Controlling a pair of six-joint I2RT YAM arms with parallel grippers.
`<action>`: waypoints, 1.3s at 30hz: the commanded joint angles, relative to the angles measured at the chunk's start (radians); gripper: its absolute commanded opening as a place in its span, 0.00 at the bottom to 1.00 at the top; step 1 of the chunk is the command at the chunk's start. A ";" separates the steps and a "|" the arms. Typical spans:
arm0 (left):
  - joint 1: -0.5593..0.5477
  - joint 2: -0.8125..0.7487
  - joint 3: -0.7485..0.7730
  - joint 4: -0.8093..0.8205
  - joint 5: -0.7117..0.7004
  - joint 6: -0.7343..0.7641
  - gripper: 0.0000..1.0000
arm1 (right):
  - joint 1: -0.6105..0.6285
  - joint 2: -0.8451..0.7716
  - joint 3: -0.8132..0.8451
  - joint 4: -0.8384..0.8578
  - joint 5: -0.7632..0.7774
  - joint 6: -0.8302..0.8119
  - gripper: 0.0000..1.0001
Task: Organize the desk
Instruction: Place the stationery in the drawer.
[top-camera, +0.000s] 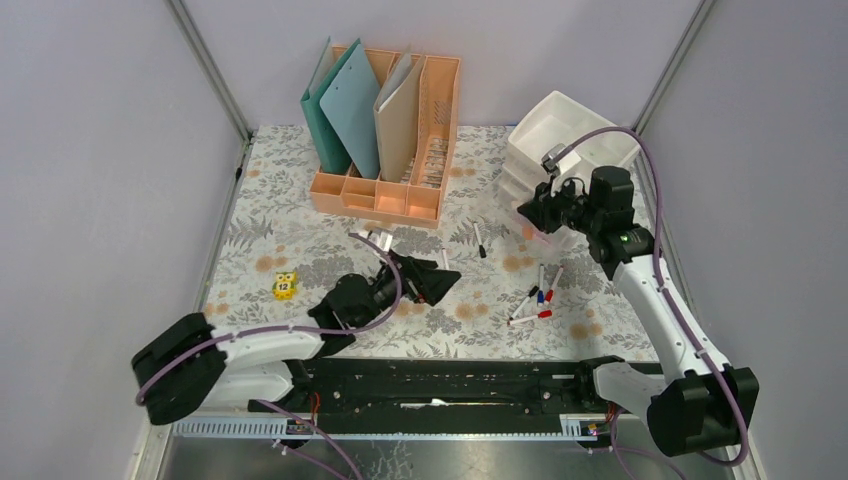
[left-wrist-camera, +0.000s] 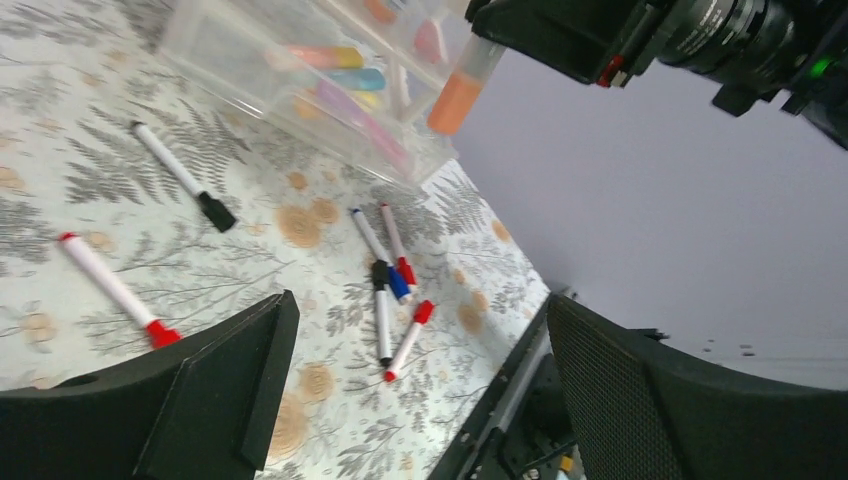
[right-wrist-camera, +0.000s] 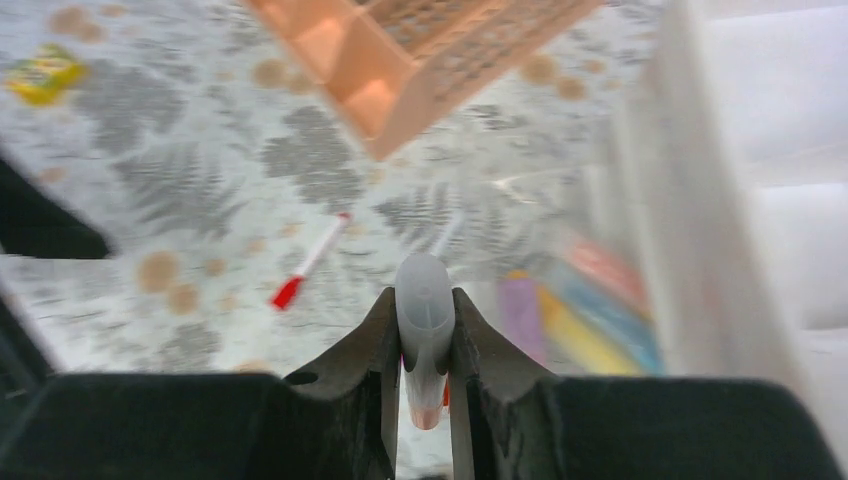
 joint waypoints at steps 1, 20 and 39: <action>0.004 -0.147 -0.009 -0.275 -0.134 0.140 0.99 | 0.005 0.042 0.083 -0.003 0.295 -0.226 0.08; 0.005 -0.332 -0.105 -0.355 -0.167 0.167 0.99 | 0.006 0.160 0.163 -0.050 0.345 -0.255 0.75; 0.005 -0.351 -0.157 -0.321 -0.162 0.157 0.99 | 0.088 0.134 0.141 -0.070 0.316 -0.249 0.77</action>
